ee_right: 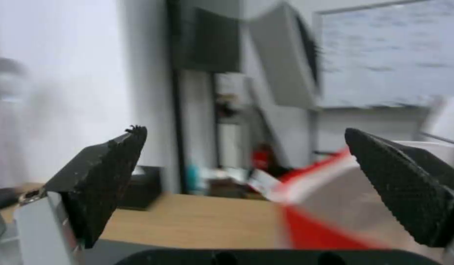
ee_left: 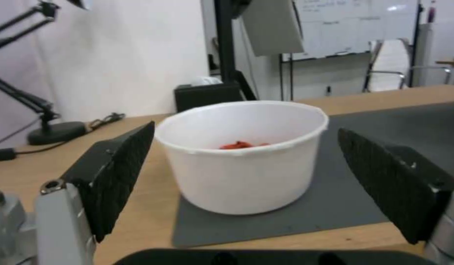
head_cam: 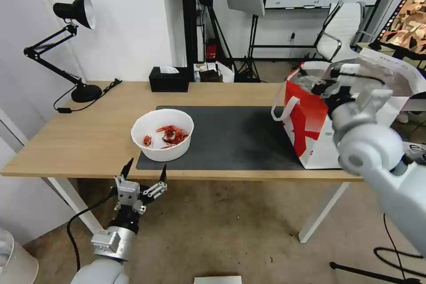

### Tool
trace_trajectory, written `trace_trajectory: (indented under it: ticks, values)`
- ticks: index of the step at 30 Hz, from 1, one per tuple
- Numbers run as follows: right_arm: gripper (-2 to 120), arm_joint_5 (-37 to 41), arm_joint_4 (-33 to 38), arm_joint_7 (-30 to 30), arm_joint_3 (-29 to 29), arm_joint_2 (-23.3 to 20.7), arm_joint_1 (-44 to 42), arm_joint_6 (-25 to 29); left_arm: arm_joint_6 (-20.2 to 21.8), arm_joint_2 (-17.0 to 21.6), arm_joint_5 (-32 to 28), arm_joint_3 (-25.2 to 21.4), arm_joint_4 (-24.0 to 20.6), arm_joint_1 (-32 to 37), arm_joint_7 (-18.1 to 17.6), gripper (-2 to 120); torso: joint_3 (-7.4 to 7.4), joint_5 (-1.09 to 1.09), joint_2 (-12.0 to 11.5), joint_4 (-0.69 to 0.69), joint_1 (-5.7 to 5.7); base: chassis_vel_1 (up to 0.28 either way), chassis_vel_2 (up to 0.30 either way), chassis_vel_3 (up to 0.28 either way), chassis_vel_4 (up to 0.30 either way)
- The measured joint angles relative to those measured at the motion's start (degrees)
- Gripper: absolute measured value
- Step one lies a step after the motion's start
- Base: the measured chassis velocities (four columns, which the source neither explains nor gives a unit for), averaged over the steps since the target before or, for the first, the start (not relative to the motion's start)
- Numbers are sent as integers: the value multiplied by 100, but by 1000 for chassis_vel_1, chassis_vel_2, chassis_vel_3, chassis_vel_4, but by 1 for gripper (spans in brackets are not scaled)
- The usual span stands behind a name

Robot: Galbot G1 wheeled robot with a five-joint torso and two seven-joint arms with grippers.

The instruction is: Pick up the trash from the table and place it into the takeout bag.

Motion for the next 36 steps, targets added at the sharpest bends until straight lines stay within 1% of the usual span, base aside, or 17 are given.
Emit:
trace_trajectory:
  ticks: [2,3,5,6,7,8,10,11,13,14,15,17,18,21,25,30,36]
  values:
    - [100,-367,165,-539,198,88,-574,467,-28,-31,4,-61,-36,39,-1,100,0,0,0,-1,0,0,0,0,0]
    - [100,-367,165,-539,198,88,-574,467,-28,-31,4,-61,-36,39,-1,100,0,0,0,-1,0,0,0,0,0]
    - [100,-803,361,-961,508,190,-1348,882,-47,-32,5,-66,-38,44,0,100,-1,-3,0,-3,0,0,0,0,0]
    - [100,-1000,415,-1106,633,276,-1747,1080,-61,-33,7,-66,-35,48,0,100,0,0,0,-3,0,0,0,0,0]
    - [100,-1000,415,-1106,633,276,-1747,1080,-61,-33,7,-66,-35,48,0,100,0,0,0,-3,0,0,0,0,0]
    - [100,-1238,442,-1247,794,406,-2191,1292,-84,-35,8,-65,-22,51,2,100,0,2,0,-5,0,0,0,0,0]
    - [100,-1334,450,-1287,859,468,-2367,1368,-90,-37,8,-62,-15,51,2,100,-1,1,0,-5,0,0,0,0,0]
    - [100,-1641,457,-1435,1037,675,-2975,1583,-105,-42,16,-50,9,51,6,100,-1,-1,0,-5,-1,0,0,0,0]
    - [100,-1975,425,-1578,1185,937,-3634,1781,-125,-50,34,-40,41,51,10,100,-1,0,0,-4,0,0,0,0,0]
    - [100,-1975,425,-1578,1185,937,-3634,1781,-125,-50,34,-40,41,51,10,100,-1,0,0,-4,0,0,0,0,0]
    - [100,-2182,371,-1651,1224,1114,-4011,1885,-136,-55,41,-31,65,51,11,100,-1,-1,0,-5,0,0,0,0,0]
    - [100,-2438,261,-1730,1231,1319,-4364,2000,-149,-63,56,-20,94,54,20,100,-1,-1,0,-5,-1,0,0,0,0]
    - [100,-2438,261,-1730,1231,1319,-4364,2000,-149,-63,56,-20,94,54,20,100,-1,-1,0,-5,-1,0,0,0,0]
    - [100,-2695,44,-1749,1068,1572,-4604,2068,-170,-93,90,-9,136,86,24,100,0,0,0,-4,0,0,0,0,0]
    - [100,-2893,-158,-1696,910,1707,-4643,2069,-166,-135,149,-15,124,169,41,100,0,0,0,-3,0,0,0,0,0]
    - [100,-3027,-250,-1588,786,1820,-4646,1998,-147,-143,181,-16,118,217,57,100,0,-1,0,-3,0,0,0,0,0]
    - [100,-3054,-258,-1538,789,1848,-4698,1928,-142,-175,193,0,120,221,65,100,0,-1,0,-4,0,0,0,0,0]
